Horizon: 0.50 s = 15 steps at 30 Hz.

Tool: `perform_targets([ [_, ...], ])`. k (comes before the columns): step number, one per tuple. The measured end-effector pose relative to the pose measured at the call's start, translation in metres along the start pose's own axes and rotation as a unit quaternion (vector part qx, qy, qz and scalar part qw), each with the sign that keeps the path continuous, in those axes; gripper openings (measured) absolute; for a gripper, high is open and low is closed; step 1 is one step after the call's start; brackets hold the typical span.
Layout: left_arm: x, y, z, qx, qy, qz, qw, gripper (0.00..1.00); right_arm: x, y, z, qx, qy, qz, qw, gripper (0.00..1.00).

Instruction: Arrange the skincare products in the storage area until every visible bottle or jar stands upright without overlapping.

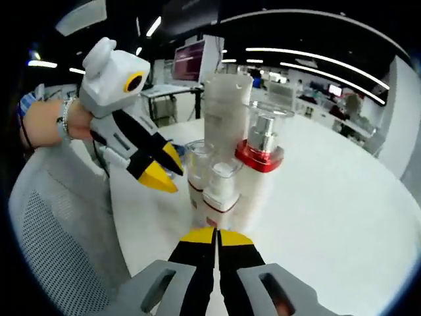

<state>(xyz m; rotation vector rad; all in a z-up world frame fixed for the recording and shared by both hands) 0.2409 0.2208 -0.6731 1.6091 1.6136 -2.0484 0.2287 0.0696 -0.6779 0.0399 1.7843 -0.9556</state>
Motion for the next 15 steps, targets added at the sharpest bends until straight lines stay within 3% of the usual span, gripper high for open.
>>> perform_targets([
  [4, 0.003, -0.027, -0.032, -0.032, -0.034, 0.021, 0.9987, 0.24, -0.006, 0.013, -0.037, -0.073, 0.026, 0.01, 0.9969, 0.0],
  [7, 0.024, -0.051, -0.065, -0.068, -0.023, -0.002, 0.9974, 0.26, -0.012, 0.025, -0.065, -0.126, 0.045, 0.011, 0.9909, 0.03],
  [9, 0.042, -0.062, -0.087, -0.09, -0.036, -0.021, 0.995, 0.28, -0.015, 0.034, -0.08, -0.15, 0.069, 0.008, 0.9862, 0.06],
  [15, 0.082, -0.074, -0.124, -0.103, -0.092, -0.047, 0.9893, 0.29, -0.019, 0.07, -0.112, -0.163, 0.087, -0.008, 0.9828, 0.13],
])
Point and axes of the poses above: the point that each gripper's makers call its tool centre point, and the gripper's own axes: y roughly forward along the fingers, z roughly to its right, x roughly out of its underside, the point moved 5 cm from there along -y, roughly backward along the fingers, and after that the axes turned 7 degrees about y, right-handed, at the moved point
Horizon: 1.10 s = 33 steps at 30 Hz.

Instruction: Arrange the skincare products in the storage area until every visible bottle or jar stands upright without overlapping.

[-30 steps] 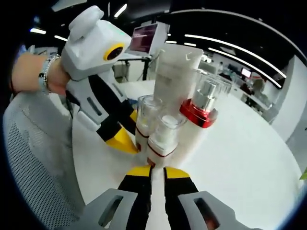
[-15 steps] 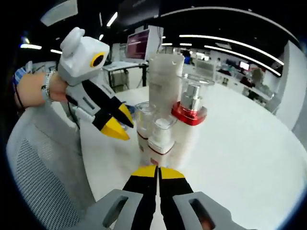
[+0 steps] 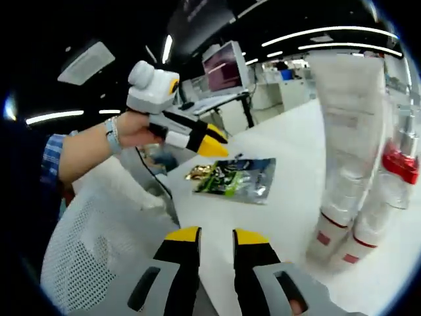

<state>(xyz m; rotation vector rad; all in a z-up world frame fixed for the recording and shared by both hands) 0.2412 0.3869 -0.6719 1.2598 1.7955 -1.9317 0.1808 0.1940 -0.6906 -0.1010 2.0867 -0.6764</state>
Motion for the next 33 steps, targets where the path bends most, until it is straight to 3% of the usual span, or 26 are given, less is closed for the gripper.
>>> perform_targets([
  [5, 0.019, 0.019, -0.016, 0.011, 0.008, -0.049, 0.9987, 0.29, 0.002, 0.043, -0.009, 0.01, 0.023, -0.021, 0.9995, 0.18],
  [8, 0.016, 0.029, -0.02, 0.017, 0.031, -0.051, 0.9981, 0.3, 0.001, 0.063, -0.011, 0.013, 0.068, -0.027, 0.9973, 0.22],
  [10, 0.017, 0.035, -0.019, 0.048, 0.022, -0.06, 0.9968, 0.3, 0.001, 0.073, -0.007, 0.028, 0.073, -0.027, 0.9966, 0.21],
  [12, 0.019, 0.04, -0.024, 0.05, 0.022, -0.065, 0.9964, 0.29, 0.001, 0.081, -0.004, 0.042, 0.083, -0.037, 0.995, 0.19],
  [14, 0.029, 0.047, -0.03, 0.063, 0.022, -0.096, 0.9931, 0.28, 0.002, 0.085, -0.002, 0.053, 0.093, -0.042, 0.9933, 0.18],
  [17, 0.037, 0.051, -0.032, 0.075, 0.019, -0.118, 0.9901, 0.27, 0.002, 0.09, 0.0, 0.07, 0.086, -0.043, 0.993, 0.18],
  [19, 0.034, 0.053, -0.035, 0.085, 0.009, -0.107, 0.9907, 0.26, 0.0, 0.094, -0.001, 0.071, 0.094, -0.037, 0.9923, 0.19],
  [23, 0.035, 0.053, -0.033, 0.102, 0.011, -0.113, 0.9883, 0.23, -0.006, 0.102, -0.004, 0.074, 0.109, -0.025, 0.9909, 0.22],
  [27, 0.036, 0.051, -0.031, 0.098, 0.041, -0.128, 0.986, 0.08, -0.008, 0.104, 0.001, 0.092, 0.111, -0.023, 0.9893, 0.19],
  [29, 0.033, 0.048, -0.018, 0.139, 0.008, -0.124, 0.9825, 0.06, -0.008, 0.103, 0.005, 0.099, 0.121, -0.02, 0.9875, 0.15],
  [31, 0.033, 0.045, -0.015, 0.141, 0.013, -0.122, 0.9823, 0.06, -0.008, 0.1, 0.009, 0.103, 0.145, -0.019, 0.9838, 0.12],
  [33, 0.036, 0.044, -0.007, 0.151, 0.016, -0.124, 0.9807, 0.06, -0.008, 0.098, 0.011, 0.1, 0.145, -0.017, 0.9843, 0.12],
])
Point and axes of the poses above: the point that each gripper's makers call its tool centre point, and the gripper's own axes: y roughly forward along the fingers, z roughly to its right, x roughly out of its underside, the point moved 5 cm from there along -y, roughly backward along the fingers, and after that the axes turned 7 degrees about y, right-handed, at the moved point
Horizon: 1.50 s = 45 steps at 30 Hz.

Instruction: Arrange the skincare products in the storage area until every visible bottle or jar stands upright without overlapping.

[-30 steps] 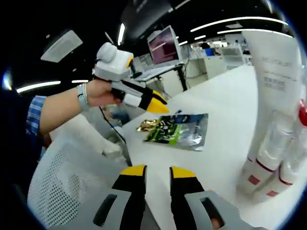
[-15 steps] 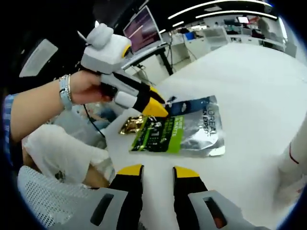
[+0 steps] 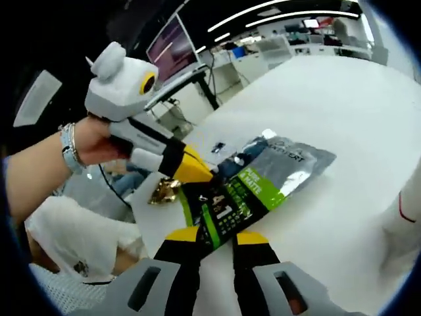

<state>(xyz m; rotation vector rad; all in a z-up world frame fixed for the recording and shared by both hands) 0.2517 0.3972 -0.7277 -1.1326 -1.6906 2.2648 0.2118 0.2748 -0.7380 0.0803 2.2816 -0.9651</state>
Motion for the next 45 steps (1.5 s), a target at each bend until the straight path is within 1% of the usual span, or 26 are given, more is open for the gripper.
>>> perform_targets([
  [3, 0.003, -0.001, 0.008, 0.015, -0.01, 0.007, 0.9998, 0.05, 0.001, -0.005, 0.004, 0.001, -0.006, -0.006, 1.0, 0.1],
  [5, 0.004, -0.003, 0.013, 0.022, -0.019, 0.014, 0.9995, 0.05, -0.002, -0.012, 0.003, -0.016, 0.011, -0.003, 0.9998, 0.04],
  [7, 0.001, -0.008, 0.019, 0.031, -0.036, 0.047, 0.9978, 0.05, -0.009, -0.022, 0.004, -0.015, 0.008, 0.01, 0.9998, 0.0],
  [8, -0.002, -0.013, 0.022, 0.033, -0.049, 0.071, 0.9957, 0.05, -0.012, -0.026, 0.005, -0.017, -0.013, 0.016, 0.9996, 0.0],
  [9, -0.003, -0.015, 0.023, 0.034, -0.052, 0.081, 0.9948, 0.05, -0.017, -0.032, 0.006, -0.018, -0.031, 0.026, 0.999, 0.0],
  [11, -0.009, -0.026, 0.028, 0.043, -0.072, 0.124, 0.9886, 0.05, -0.023, -0.046, 0.006, -0.025, -0.031, 0.036, 0.9986, 0.0],
  [13, -0.017, -0.04, 0.035, 0.052, -0.081, 0.175, 0.9798, 0.05, -0.029, -0.058, 0.004, -0.039, -0.029, 0.046, 0.9978, 0.0],
  [14, -0.021, -0.049, 0.039, 0.059, -0.09, 0.207, 0.9724, 0.05, -0.034, -0.068, 0.003, -0.047, -0.032, 0.058, 0.9966, 0.0],
  [18, -0.03, -0.07, 0.058, 0.083, -0.112, 0.281, 0.9497, 0.05, -0.043, -0.096, -0.004, -0.093, -0.041, 0.087, 0.991, 0.0],
  [20, -0.029, -0.074, 0.07, 0.101, -0.12, 0.291, 0.9436, 0.04, -0.044, -0.11, -0.007, -0.11, -0.058, 0.091, 0.9881, 0.0],
  [21, -0.029, -0.077, 0.081, 0.127, -0.12, 0.297, 0.9388, 0.0, -0.044, -0.116, -0.01, -0.133, -0.077, 0.095, 0.9836, 0.0],
  [22, -0.028, -0.077, 0.08, 0.11, -0.127, 0.298, 0.9395, 0.0, -0.043, -0.12, -0.013, -0.143, -0.08, 0.097, 0.9818, 0.0],
  [23, -0.026, -0.077, 0.085, 0.116, -0.128, 0.299, 0.9384, 0.0, -0.043, -0.124, -0.014, -0.15, -0.085, 0.097, 0.9802, 0.0],
  [25, -0.026, -0.079, 0.095, 0.121, -0.124, 0.324, 0.93, 0.0, -0.039, -0.134, -0.02, -0.199, -0.072, 0.091, 0.9731, 0.0],
  [26, -0.027, -0.08, 0.101, 0.139, -0.129, 0.337, 0.9222, 0.0, -0.037, -0.137, -0.022, -0.214, -0.072, 0.087, 0.9703, 0.0],
  [27, -0.026, -0.079, 0.103, 0.143, -0.136, 0.336, 0.9209, 0.0, -0.037, -0.14, -0.023, -0.228, -0.076, 0.091, 0.9664, 0.0],
  [29, -0.025, -0.077, 0.11, 0.162, -0.153, 0.345, 0.9119, 0.0, -0.036, -0.146, -0.026, -0.252, -0.087, 0.088, 0.9597, 0.0],
  [30, -0.023, -0.075, 0.112, 0.173, -0.162, 0.345, 0.9083, 0.0, -0.036, -0.148, -0.027, -0.25, -0.089, 0.088, 0.9601, 0.0],
  [32, -0.023, -0.074, 0.117, 0.193, -0.177, 0.354, 0.8978, 0.01, -0.038, -0.153, -0.032, -0.274, -0.104, 0.097, 0.9511, 0.0],
  [34, -0.025, -0.074, 0.122, 0.215, -0.193, 0.371, 0.8823, 0.03, -0.037, -0.157, -0.035, -0.289, -0.105, 0.093, 0.9471, 0.0],
  [36, -0.025, -0.074, 0.127, 0.24, -0.202, 0.382, 0.8694, 0.06, -0.033, -0.158, -0.037, -0.293, -0.14, 0.082, 0.9423, 0.0],
  [38, -0.022, -0.072, 0.127, 0.242, -0.208, 0.382, 0.8672, 0.04, -0.033, -0.16, -0.038, -0.294, -0.144, 0.084, 0.9413, 0.0],
  [40, -0.022, -0.075, 0.122, 0.23, -0.212, 0.416, 0.854, 0.0, -0.032, -0.159, -0.036, -0.291, -0.143, 0.081, 0.9424, 0.0],
  [42, -0.02, -0.078, 0.12, 0.224, -0.217, 0.426, 0.8494, 0.0, -0.03, -0.158, -0.032, -0.282, -0.138, 0.079, 0.9461, 0.0],
  [44, -0.018, -0.08, 0.116, 0.22, -0.222, 0.43, 0.8472, 0.0, -0.027, -0.151, -0.022, -0.235, -0.126, 0.069, 0.9614, 0.0],
  [45, -0.019, -0.079, 0.116, 0.219, -0.223, 0.429, 0.8477, 0.0, -0.026, -0.148, -0.018, -0.22, -0.127, 0.071, 0.9646, 0.0],
])
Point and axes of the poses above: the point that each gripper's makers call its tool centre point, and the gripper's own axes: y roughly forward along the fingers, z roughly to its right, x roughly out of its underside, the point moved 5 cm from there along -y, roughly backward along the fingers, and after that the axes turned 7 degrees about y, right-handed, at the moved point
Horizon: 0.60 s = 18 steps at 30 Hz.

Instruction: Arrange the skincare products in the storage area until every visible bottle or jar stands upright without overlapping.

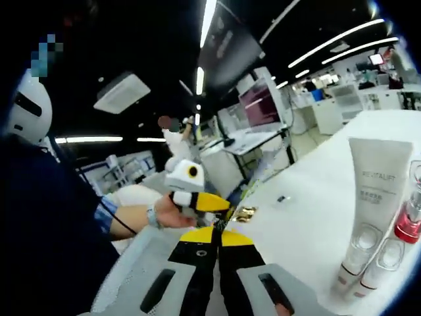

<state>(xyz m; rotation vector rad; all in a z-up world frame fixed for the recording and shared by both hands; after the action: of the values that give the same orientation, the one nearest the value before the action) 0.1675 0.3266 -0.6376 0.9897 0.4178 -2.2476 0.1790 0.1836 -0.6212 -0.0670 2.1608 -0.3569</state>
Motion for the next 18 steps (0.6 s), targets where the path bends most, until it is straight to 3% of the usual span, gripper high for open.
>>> perform_targets([
  [5, 0.006, 0.008, -0.009, -0.036, 0.017, -0.015, 0.9991, 0.0, 0.009, 0.003, 0.024, 0.111, -0.025, -0.011, 0.9934, 0.03],
  [10, 0.009, 0.015, -0.018, -0.054, 0.02, -0.028, 0.9979, 0.0, 0.017, 0.002, 0.035, 0.163, -0.04, -0.02, 0.9857, 0.04],
  [13, 0.01, 0.019, -0.023, -0.071, 0.03, -0.05, 0.9957, 0.0, 0.022, 0.003, 0.036, 0.172, -0.027, -0.029, 0.9843, 0.0],
  [15, 0.01, 0.022, -0.027, -0.086, 0.036, -0.063, 0.9937, 0.0, 0.025, 0.004, 0.036, 0.183, -0.041, -0.033, 0.9817, 0.0],
  [18, 0.013, 0.03, -0.034, -0.107, 0.049, -0.093, 0.9887, 0.0, 0.03, 0.004, 0.046, 0.239, -0.106, -0.056, 0.9637, 0.0],
])
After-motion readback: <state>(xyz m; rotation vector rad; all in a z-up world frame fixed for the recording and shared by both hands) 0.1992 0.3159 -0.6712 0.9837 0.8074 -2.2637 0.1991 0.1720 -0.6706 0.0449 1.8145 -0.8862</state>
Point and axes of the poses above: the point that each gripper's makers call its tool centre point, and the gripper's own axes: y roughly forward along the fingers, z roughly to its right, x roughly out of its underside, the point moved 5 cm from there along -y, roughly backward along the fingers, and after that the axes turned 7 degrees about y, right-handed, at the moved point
